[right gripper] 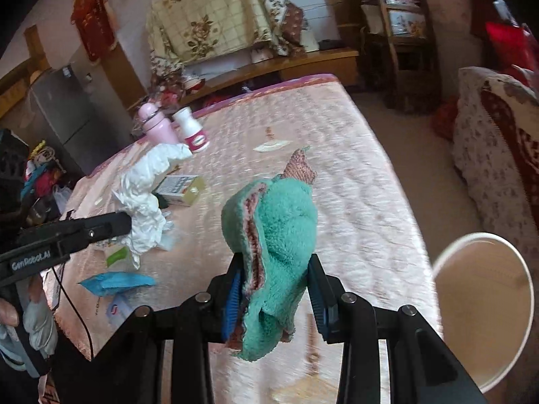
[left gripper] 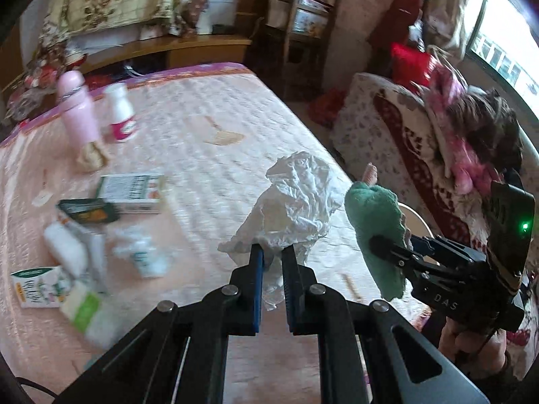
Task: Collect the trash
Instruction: 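Grasp the white tissue with the left gripper while the right carries the towel, then drop the tissue and towel into the white bucket, opening both grippers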
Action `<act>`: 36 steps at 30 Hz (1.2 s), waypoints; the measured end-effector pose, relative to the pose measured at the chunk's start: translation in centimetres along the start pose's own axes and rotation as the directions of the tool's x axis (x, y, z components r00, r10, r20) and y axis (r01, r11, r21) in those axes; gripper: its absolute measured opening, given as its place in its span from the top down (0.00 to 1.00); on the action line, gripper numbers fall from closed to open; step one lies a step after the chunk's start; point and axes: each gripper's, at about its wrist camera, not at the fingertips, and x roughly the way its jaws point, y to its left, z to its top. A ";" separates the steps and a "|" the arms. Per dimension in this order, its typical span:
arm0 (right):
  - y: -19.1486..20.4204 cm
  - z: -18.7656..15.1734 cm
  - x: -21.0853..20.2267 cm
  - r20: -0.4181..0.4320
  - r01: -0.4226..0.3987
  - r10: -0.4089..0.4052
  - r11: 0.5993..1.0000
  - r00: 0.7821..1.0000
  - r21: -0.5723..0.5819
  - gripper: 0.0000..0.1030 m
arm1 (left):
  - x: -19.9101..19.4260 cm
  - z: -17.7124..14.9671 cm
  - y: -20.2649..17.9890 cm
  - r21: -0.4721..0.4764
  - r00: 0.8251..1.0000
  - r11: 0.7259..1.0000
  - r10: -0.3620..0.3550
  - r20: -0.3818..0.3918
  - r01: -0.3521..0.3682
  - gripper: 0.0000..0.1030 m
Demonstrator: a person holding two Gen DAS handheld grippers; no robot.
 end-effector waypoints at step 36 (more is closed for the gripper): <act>-22.3 -5.4 -5.8 -0.068 0.354 -0.351 0.879 0.934 0.319 0.37 | 12.8 -0.5 -20.8 0.156 0.983 0.974 -0.150 -0.105 0.165 0.37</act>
